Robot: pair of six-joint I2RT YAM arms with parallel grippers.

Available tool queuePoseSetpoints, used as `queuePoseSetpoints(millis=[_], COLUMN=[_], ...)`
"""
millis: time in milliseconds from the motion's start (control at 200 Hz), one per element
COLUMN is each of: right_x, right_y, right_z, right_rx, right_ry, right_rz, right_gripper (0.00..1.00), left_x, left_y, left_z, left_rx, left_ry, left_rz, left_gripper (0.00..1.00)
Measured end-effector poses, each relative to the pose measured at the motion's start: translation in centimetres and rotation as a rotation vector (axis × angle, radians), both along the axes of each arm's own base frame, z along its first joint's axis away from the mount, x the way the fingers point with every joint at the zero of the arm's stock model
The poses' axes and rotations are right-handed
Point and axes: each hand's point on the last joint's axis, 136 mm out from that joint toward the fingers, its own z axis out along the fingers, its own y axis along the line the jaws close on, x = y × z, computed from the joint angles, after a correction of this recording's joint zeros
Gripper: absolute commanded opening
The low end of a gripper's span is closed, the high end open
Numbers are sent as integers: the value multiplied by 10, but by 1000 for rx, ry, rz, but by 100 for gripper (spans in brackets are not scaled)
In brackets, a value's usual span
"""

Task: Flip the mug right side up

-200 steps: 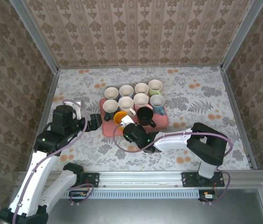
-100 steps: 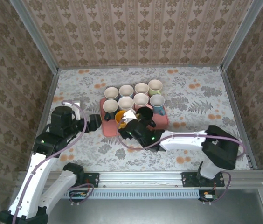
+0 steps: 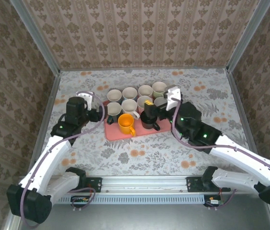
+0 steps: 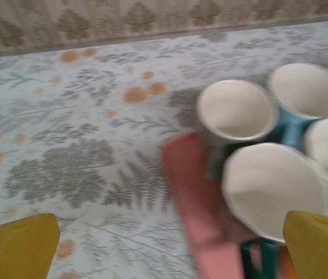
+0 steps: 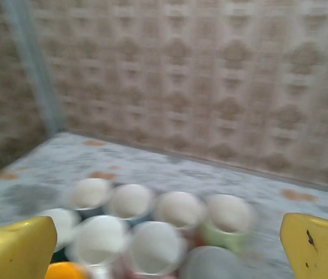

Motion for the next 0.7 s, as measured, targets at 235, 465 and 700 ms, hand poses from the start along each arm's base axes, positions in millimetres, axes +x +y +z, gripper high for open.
queuePoseSetpoints(millis=[235, 465, 700], right_x=[38, 36, 51], right_y=[-147, -202, -207], right_z=[-99, -202, -244], right_rx=[-119, -118, -44], right_ry=[114, 270, 300], right_rz=[-457, -564, -521], right_gripper=[100, 100, 100], left_x=[29, 16, 41], left_y=[81, 104, 89], left_z=[-54, -116, -115], left_rx=[98, 99, 127], left_ry=[1, 33, -18], left_rz=[241, 307, 252], left_gripper=[100, 100, 100])
